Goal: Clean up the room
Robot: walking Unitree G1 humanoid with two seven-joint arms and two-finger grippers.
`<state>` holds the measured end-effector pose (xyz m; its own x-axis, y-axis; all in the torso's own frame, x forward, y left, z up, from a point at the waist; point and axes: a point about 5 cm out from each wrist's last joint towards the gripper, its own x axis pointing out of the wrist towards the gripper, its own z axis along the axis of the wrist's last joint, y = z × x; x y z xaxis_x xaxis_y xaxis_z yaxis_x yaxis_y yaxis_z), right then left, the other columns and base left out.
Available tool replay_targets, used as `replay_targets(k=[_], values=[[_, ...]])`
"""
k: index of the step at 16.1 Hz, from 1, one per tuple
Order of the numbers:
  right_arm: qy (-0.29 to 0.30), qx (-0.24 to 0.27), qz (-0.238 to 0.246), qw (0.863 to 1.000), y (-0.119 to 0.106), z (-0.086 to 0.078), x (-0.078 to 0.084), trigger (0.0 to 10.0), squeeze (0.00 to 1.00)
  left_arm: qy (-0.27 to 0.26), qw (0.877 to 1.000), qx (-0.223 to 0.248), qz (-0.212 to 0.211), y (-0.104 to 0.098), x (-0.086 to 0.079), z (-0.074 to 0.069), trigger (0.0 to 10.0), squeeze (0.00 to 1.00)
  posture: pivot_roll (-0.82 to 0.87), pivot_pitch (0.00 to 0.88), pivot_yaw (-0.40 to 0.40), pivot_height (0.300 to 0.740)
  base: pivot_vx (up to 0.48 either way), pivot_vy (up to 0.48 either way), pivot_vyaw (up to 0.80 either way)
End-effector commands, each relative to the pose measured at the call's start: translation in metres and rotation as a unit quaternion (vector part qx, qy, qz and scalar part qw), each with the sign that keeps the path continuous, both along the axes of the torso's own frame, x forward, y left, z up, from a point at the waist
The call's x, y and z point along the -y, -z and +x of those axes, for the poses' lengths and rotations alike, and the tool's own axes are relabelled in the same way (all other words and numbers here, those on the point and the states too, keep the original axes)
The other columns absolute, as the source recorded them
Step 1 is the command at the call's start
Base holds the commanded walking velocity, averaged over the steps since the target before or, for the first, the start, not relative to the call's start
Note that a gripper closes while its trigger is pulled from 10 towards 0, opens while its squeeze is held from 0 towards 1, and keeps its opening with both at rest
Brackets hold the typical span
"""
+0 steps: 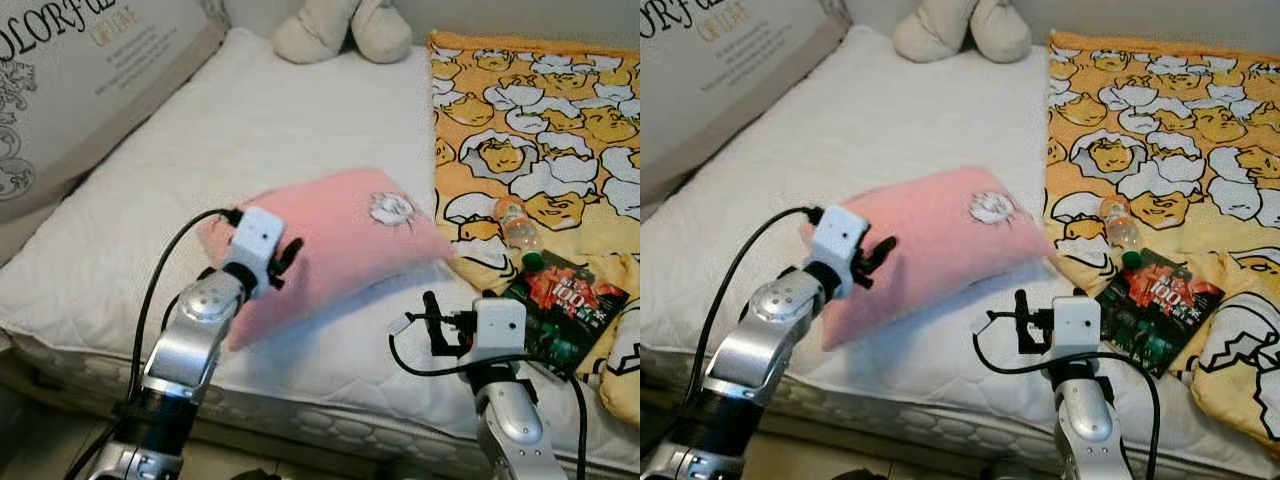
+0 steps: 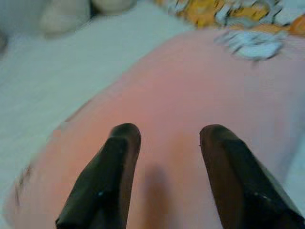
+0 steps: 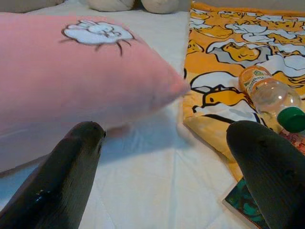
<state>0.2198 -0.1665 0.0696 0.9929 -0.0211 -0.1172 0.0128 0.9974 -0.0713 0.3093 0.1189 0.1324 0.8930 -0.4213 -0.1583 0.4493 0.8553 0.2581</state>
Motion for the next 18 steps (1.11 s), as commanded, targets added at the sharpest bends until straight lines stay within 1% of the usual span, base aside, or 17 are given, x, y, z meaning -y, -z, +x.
replay_targets(k=[1, 2, 4, 5, 6, 7, 8, 9, 10, 11, 12, 13, 14, 16, 18], values=[[0.001, 0.007, 0.001, 1.000, -0.002, 0.002, -0.001, 10.0, 0.00, 0.017, 0.998, 0.054, 0.014, -0.016, 0.005, 0.001, 10.0, 1.00, -0.17, 0.000, 0.050, 0.731, 0.000, 0.000, 0.00], [0.001, 0.008, 0.002, 1.000, -0.002, 0.002, -0.002, 10.0, 0.00, 0.019, 0.997, 0.070, 0.012, -0.022, 0.007, 0.003, 10.0, 1.00, -0.17, 0.000, 0.050, 0.731, 0.000, 0.000, 0.00], [0.004, 0.015, 0.001, 1.000, -0.004, 0.004, -0.001, 10.0, 0.00, 0.029, 0.989, 0.146, 0.008, -0.048, 0.010, 0.003, 10.0, 1.00, -0.17, 0.000, 0.047, 0.731, 0.000, 0.000, 0.00], [0.005, 0.016, 0.001, 1.000, -0.005, 0.005, 0.000, 10.0, 0.00, 0.030, 0.988, 0.154, 0.007, -0.052, 0.010, 0.003, 10.0, 1.00, -0.17, 0.000, 0.047, 0.731, 0.000, 0.000, 0.00], [0.008, 0.020, -0.001, 1.000, -0.006, 0.006, 0.000, 10.0, 0.00, 0.019, 0.987, 0.160, 0.012, -0.053, 0.006, 0.006, 10.0, 1.00, -0.16, 0.000, 0.045, 0.731, 0.000, 0.000, 0.00], [0.010, 0.023, -0.001, 1.000, -0.007, 0.008, 0.000, 10.0, 0.00, 0.001, 0.988, 0.154, 0.022, -0.046, -0.002, 0.010, 10.0, 1.00, -0.16, 0.000, 0.046, 0.731, 0.000, 0.000, 0.00], [0.010, 0.024, -0.001, 1.000, -0.008, 0.009, 0.000, 10.0, 0.00, -0.005, 0.988, 0.152, 0.024, -0.044, -0.004, 0.011, 10.0, 1.00, -0.16, 0.000, 0.046, 0.731, 0.000, 0.000, 0.00], [0.010, 0.026, -0.001, 1.000, -0.008, 0.010, 0.000, 10.0, 0.00, -0.036, 0.991, 0.125, 0.018, -0.033, -0.014, 0.014, 10.0, 1.00, -0.16, 0.000, 0.046, 0.731, 0.000, 0.000, 0.00], [0.015, 0.031, -0.003, 0.999, -0.010, 0.011, 0.001, 10.0, 0.00, -0.103, 0.993, 0.045, -0.036, -0.008, -0.032, 0.017, 10.0, 1.00, -0.16, 0.000, 0.047, 0.731, 0.000, 0.000, 0.00], [0.043, 0.054, -0.023, 0.997, -0.018, 0.013, 0.008, 10.0, 0.00, -0.173, 0.981, -0.031, -0.076, 0.017, -0.051, 0.017, 10.0, 1.00, -0.16, 0.000, 0.048, 0.731, 0.000, 0.000, 0.00], [0.082, 0.069, -0.020, 0.994, -0.024, 0.015, 0.017, 10.0, 0.00, -0.217, 0.970, -0.068, -0.087, 0.035, -0.067, 0.013, 10.0, 1.00, -0.17, 0.000, 0.050, 0.731, 0.000, 0.000, 0.00], [0.104, 0.065, 0.005, 0.992, -0.025, 0.016, 0.022, 10.0, 0.00, -0.245, 0.963, -0.081, -0.082, 0.045, -0.078, 0.009, 10.0, 1.00, -0.17, 0.000, 0.054, 0.731, 0.000, 0.000, 0.00], [0.100, 0.067, 0.005, 0.993, -0.026, 0.016, 0.023, 10.0, 0.00, -0.237, 0.968, -0.056, -0.067, 0.043, -0.081, 0.006, 10.0, 1.00, -0.17, 0.000, 0.053, 0.731, 0.000, 0.000, 0.00], [0.086, 0.051, 0.019, 0.995, -0.020, 0.016, 0.019, 10.0, 0.00, -0.204, 0.977, -0.016, -0.052, 0.030, -0.070, 0.008, 10.0, 1.00, -0.16, 0.000, 0.050, 0.731, 0.000, 0.000, 0.00], [0.074, 0.037, 0.033, 0.996, -0.014, 0.020, 0.014, 10.0, 0.00, -0.193, 0.980, -0.005, -0.053, 0.025, -0.066, 0.012, 10.0, 1.00, -0.15, 0.000, 0.050, 0.731, 0.000, 0.000, 0.00]])
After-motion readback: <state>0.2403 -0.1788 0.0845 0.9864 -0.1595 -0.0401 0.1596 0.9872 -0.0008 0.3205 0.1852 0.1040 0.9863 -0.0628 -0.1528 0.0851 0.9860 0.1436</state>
